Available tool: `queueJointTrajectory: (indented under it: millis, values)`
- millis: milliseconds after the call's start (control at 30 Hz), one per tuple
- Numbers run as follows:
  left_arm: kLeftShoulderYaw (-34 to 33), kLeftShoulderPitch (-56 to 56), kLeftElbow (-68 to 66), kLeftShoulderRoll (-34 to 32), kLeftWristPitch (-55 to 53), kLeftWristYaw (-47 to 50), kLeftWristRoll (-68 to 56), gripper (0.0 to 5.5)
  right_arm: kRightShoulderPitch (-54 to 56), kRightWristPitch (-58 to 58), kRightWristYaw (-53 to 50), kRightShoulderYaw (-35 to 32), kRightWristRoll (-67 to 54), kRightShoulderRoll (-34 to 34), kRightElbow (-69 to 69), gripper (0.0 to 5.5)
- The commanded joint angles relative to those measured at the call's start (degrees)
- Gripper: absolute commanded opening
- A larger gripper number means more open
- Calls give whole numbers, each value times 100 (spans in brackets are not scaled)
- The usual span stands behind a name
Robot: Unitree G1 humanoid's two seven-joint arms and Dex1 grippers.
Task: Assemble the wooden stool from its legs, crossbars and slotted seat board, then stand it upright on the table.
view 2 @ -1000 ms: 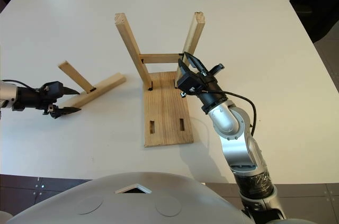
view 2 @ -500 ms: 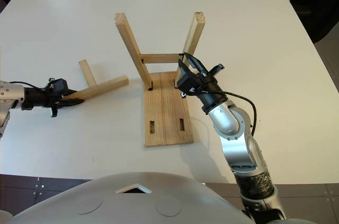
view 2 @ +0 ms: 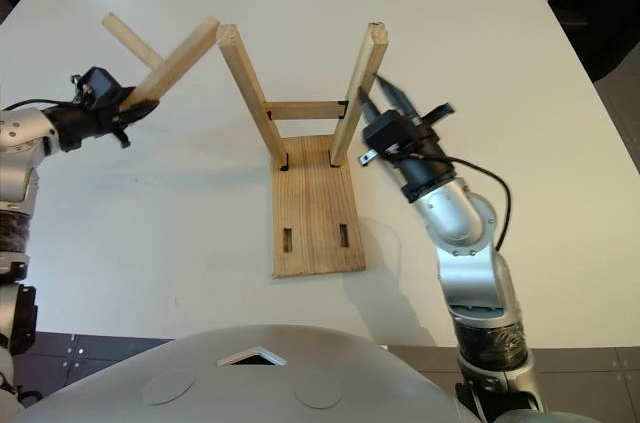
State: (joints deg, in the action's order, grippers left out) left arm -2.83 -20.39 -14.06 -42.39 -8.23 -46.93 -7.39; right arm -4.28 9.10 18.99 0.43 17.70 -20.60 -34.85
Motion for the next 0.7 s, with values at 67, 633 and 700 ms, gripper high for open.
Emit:
queueJointTrajectory:
  millis: [67, 633, 700]
  values:
    - [-450, -635, 1507, 507, -877, 940, -432, 108, 814, 770, -217, -1520, -1227, 80, -55, 142]
    - [384, -1105, 3928, 2170, -1040, 1983, -1168, 108, 2994, 3403, -582, -1308, -5964, 249, -889, 316]
    - [519, -1055, 3945, 2150, -852, 1915, -1034, 108, 3130, 3462, -645, -1096, -6023, 262, -822, 350]
